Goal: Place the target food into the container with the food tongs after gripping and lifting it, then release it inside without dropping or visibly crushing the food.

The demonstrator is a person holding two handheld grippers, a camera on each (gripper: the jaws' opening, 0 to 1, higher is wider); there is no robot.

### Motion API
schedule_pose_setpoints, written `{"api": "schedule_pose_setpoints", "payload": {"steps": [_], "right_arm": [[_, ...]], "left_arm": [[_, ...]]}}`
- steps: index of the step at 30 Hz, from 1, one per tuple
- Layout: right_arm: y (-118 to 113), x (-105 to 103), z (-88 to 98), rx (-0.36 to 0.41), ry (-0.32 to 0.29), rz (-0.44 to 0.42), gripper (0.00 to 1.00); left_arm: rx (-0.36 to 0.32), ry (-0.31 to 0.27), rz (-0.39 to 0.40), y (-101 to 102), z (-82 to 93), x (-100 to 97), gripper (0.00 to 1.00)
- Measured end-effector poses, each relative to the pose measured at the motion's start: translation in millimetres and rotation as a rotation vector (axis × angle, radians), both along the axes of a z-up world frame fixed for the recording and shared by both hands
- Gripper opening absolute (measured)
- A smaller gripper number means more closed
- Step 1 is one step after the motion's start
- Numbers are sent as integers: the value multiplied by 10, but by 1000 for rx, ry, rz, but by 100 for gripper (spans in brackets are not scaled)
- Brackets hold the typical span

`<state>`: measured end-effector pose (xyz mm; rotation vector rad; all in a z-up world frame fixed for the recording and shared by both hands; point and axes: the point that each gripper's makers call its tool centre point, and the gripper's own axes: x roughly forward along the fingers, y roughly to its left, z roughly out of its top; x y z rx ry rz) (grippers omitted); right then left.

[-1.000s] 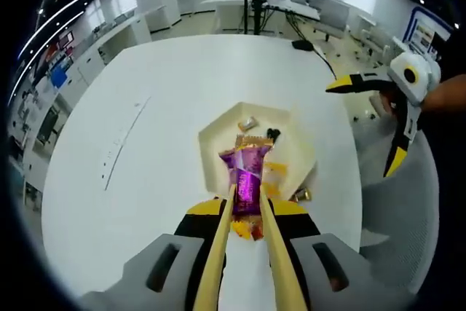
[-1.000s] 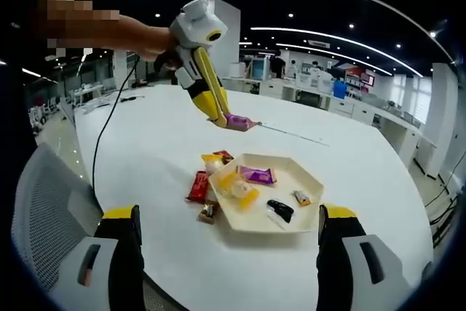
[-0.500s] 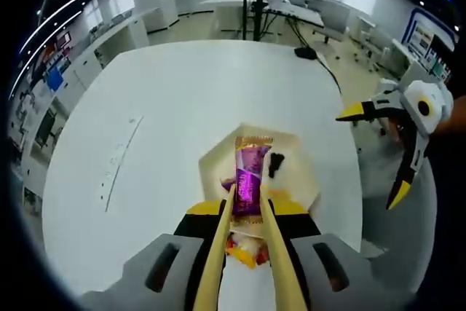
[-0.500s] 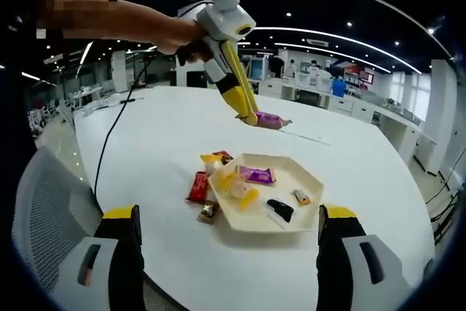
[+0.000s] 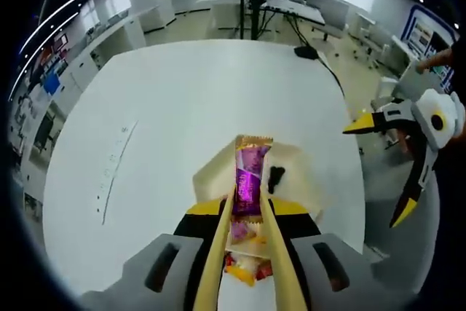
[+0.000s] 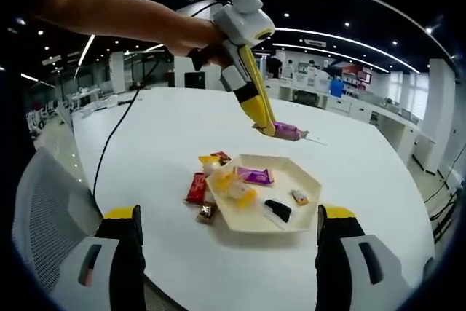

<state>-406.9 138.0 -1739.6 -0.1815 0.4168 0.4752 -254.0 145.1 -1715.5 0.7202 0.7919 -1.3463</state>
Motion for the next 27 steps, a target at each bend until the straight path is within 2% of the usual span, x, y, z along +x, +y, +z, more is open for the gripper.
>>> {"api": "schedule_pose_setpoints", "payload": {"steps": [4,6,8,10,12,13,19,27], "right_arm": [[10,-4,-1,4,1,3,99],[8,-1,6,6,-2,1,99],[6,-4,1,7,-1,-1,99],[8,-4,2,5,-1,0,99],[9,-4,1,3,-1,-1,99],[8,-4,3,3,0,-2,99],[13,-4,-3,0,2,0,99],[22,-4,-10,0,3,2,99]], "left_arm": [[-11,16,-38,-12,-57,-123,20],[-7,-16,-65,-4,-143,-142,21],[-4,13,-48,19,-253,-187,22],[8,1,-48,54,-359,-203,22],[13,33,-37,88,-429,-257,22],[9,25,-42,97,-440,-267,22],[-27,-2,-43,126,-313,-180,24],[-124,-37,-10,187,-95,-3,26]]}}
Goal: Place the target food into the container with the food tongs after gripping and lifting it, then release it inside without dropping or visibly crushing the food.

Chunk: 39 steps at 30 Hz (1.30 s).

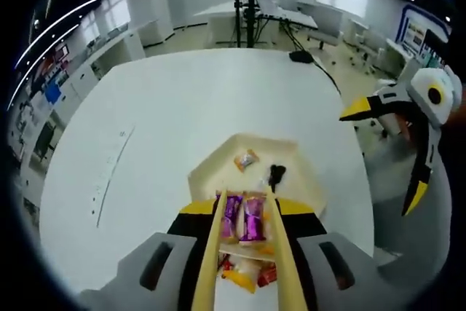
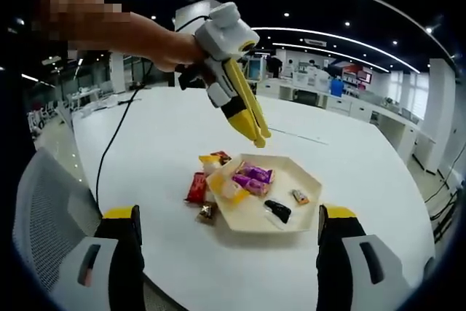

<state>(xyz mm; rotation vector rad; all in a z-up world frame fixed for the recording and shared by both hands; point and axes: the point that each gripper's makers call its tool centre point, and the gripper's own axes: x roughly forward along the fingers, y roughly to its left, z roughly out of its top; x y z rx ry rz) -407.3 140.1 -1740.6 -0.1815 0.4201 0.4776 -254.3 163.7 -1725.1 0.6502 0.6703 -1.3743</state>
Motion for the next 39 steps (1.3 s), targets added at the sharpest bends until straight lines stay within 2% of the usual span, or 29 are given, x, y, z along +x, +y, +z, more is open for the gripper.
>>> {"api": "schedule_pose_setpoints", "payload": {"steps": [5,12,18,26,31,34,35,39], "right_arm": [[-3,0,-5,1,2,-1,99],[5,-2,-2,-1,4,0,99],[1,1,-7,-6,3,-2,99],[10,-4,-9,-14,5,3,99],[12,-3,-8,-13,4,4,99],[12,-3,-5,-14,3,2,99],[13,-4,-5,-15,3,2,99],[13,-3,-11,-16,3,4,99]], "left_arm": [[-50,14,18,123,64,58,25],[-72,-3,56,446,68,160,26],[-135,-14,110,667,126,196,26],[-170,-41,138,1027,171,68,26],[-194,-39,167,1223,168,-5,26],[-228,-43,215,1368,175,-20,26],[-240,-28,231,1398,171,-44,26],[-246,-21,263,1576,106,-115,26]]}}
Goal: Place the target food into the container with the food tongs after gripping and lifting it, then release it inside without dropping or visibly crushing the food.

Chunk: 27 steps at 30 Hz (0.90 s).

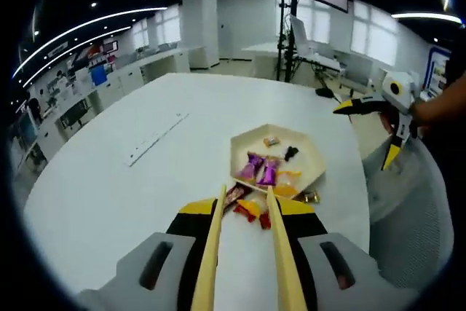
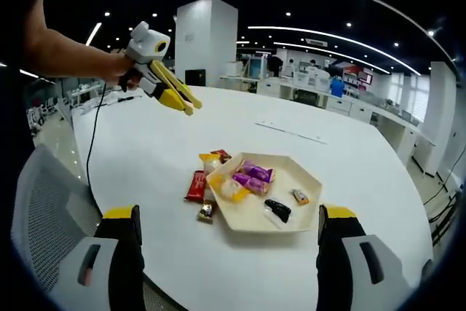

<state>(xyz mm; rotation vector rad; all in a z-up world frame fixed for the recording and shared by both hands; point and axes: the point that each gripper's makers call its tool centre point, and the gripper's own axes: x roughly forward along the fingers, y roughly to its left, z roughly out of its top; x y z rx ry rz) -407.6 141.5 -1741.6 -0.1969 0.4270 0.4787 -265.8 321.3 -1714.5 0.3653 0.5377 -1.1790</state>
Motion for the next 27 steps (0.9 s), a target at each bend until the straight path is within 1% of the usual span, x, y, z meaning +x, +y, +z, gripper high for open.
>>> {"api": "schedule_pose_setpoints", "payload": {"steps": [3,6,8,11,15,19,21,24,26,27], "right_arm": [[6,-1,0,4,2,2,99],[7,0,-7,2,2,6,99],[11,-4,-19,-2,5,9,99],[27,-10,-23,-3,6,18,99],[28,-12,-18,-1,5,18,99],[27,-14,-19,0,6,18,99],[23,-13,-13,2,4,16,99],[19,-13,-18,4,5,15,99],[19,-15,-9,3,2,14,99],[18,-16,-14,4,5,13,99]], "left_arm": [[-6,2,19,86,-20,-54,26],[-30,3,37,152,-6,-92,26],[-37,0,38,169,10,-140,26],[-40,3,42,200,-14,-159,26],[-48,9,45,188,-21,-185,26],[-48,14,40,160,-88,-206,26],[-32,6,31,137,-141,-212,25],[-43,21,27,66,-159,-238,26],[-44,14,19,20,-165,-245,26],[-42,19,15,-8,-180,-246,26]]}}
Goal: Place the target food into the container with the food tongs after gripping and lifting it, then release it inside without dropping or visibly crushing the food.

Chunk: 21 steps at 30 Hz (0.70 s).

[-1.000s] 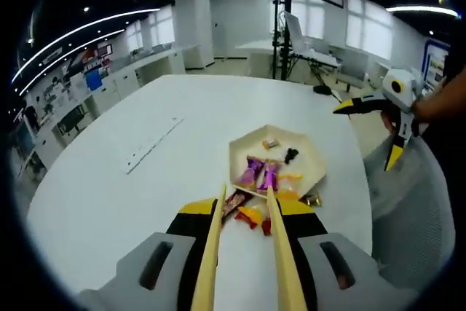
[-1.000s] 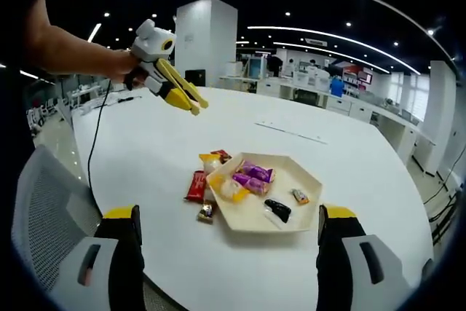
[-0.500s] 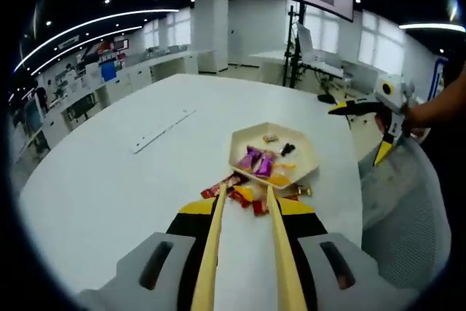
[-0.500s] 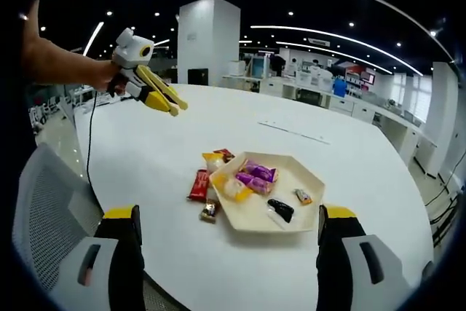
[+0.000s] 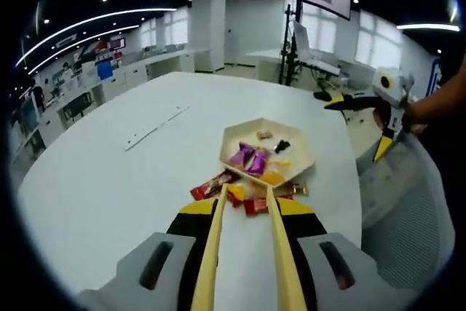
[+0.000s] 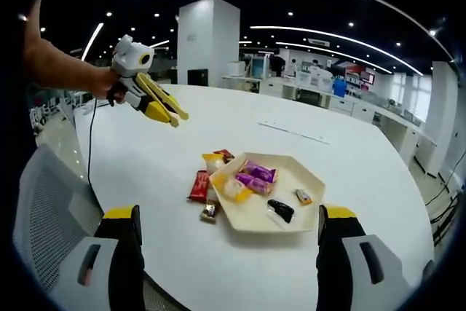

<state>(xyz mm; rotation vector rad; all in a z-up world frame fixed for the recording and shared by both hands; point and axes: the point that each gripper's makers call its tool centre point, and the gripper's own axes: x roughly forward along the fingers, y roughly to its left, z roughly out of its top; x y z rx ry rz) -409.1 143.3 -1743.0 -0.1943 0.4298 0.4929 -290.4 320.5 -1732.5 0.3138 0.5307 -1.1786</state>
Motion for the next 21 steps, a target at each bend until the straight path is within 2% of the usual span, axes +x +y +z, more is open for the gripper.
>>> {"api": "schedule_pose_setpoints", "payload": {"steps": [4,14,21], "right_arm": [[-11,5,-1,-3,-3,-4,99],[-47,19,8,3,-3,-25,99],[-66,26,27,6,-8,-36,98]], "left_arm": [[-10,5,-14,-91,-15,1,26],[37,-11,-94,-336,-123,-16,26],[48,13,-64,-334,-276,31,26]]}}
